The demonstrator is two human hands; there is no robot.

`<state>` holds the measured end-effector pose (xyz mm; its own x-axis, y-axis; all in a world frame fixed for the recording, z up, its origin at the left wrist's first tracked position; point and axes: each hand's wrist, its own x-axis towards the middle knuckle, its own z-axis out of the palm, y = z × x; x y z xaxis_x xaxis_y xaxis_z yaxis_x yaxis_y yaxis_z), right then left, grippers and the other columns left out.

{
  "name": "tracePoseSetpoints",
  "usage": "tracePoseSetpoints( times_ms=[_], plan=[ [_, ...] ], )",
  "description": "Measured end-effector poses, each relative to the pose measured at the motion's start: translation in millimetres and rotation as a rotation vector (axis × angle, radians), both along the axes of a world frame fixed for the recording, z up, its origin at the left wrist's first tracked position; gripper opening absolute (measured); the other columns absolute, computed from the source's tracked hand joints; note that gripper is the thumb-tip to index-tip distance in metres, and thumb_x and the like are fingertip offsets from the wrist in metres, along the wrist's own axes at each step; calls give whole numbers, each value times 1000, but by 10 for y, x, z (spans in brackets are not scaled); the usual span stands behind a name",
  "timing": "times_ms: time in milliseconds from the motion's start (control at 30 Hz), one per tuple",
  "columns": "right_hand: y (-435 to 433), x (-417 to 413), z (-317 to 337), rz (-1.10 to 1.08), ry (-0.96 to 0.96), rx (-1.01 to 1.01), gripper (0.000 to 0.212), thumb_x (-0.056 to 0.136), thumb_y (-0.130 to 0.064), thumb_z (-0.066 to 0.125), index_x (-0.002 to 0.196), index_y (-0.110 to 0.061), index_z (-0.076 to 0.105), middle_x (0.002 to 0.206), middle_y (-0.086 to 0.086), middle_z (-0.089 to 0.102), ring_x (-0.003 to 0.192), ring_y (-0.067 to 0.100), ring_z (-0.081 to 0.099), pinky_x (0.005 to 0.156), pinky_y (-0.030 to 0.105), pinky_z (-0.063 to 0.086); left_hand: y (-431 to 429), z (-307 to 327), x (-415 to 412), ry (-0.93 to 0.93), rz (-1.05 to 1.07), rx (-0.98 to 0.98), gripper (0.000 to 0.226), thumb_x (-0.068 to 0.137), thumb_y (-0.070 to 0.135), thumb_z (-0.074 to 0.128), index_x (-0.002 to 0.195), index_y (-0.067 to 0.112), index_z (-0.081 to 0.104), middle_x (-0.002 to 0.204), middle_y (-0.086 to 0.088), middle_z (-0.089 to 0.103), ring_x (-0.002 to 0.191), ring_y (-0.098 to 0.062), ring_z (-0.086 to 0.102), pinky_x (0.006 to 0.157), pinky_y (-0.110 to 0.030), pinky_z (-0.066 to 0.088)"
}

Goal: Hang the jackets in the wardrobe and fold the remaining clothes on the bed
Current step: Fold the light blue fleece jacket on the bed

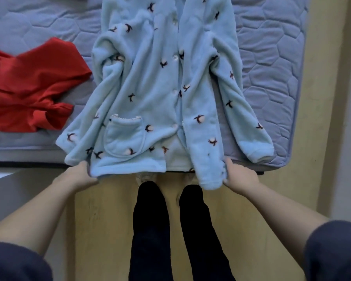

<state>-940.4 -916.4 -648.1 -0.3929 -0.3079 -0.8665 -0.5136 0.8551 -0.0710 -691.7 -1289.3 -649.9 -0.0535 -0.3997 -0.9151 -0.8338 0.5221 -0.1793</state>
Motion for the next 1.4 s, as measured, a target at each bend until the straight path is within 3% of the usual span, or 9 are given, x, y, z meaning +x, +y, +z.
tracePoseSetpoints(
  times_ms=[167,367,500,600,767,900,1033,1200,1400],
  plan=[
    [-559,-55,204,84,218,46,46,87,-17,51,130,-17,33,122,6,46,110,28,49,76,37,40,-138,151,-334,178,85,-218,22,77,25,63,94,16,50,102,-8,55,99,-30,56,77,-37,47],
    [-1689,-106,101,-206,160,-487,48,86,-12,50,133,-16,43,128,4,48,113,22,51,86,36,45,-701,-69,-776,223,46,-339,69,77,40,72,131,14,38,133,-14,47,122,-35,46,95,-45,42],
    [-2509,96,-149,-421,-43,-452,49,88,-16,54,135,-15,40,133,8,46,116,21,49,95,36,43,-895,-200,-896,460,60,-80,9,75,25,64,80,21,59,90,-6,63,91,-29,60,70,-31,45],
    [-3050,272,-123,-464,4,-430,61,85,-18,59,141,-14,34,139,11,39,125,26,43,102,36,38,-1245,93,-900,755,-72,-15,12,75,14,64,68,13,54,75,-4,47,84,-33,56,63,-31,29],
    [-4092,329,305,-325,355,-472,88,81,-25,66,151,-25,13,157,6,13,143,25,20,112,44,27,-2647,1136,-932,1072,-447,-544,16,74,11,65,80,13,50,85,-14,51,68,-41,56,54,-39,31],
    [-4938,225,640,-259,498,-537,96,81,-29,67,152,-32,2,161,1,-3,148,24,4,115,53,16,-3874,1996,-1018,1293,-824,-934,18,76,3,52,91,12,54,83,-15,53,76,-35,51,72,-43,29],
    [-5495,232,592,-192,468,-584,98,78,-28,68,152,-32,5,161,2,1,147,25,10,113,48,27,-4602,2041,-740,1117,-977,-1096,24,77,-7,51,93,10,60,88,-14,53,88,-33,49,90,-48,28],
    [-5606,371,76,73,-27,-400,73,82,-22,59,149,-16,28,153,10,29,137,25,35,111,35,32,-4551,1081,-203,68,-641,-657,39,88,23,49,127,24,51,131,-3,48,129,-23,42,112,-60,15],
    [-5505,381,-203,-21,387,-687,41,81,-15,55,122,-18,57,129,2,52,121,23,46,96,36,35,-4360,186,-156,349,33,-484,39,86,29,53,121,12,51,128,-16,52,120,-34,51,97,-44,42]
  ],
)
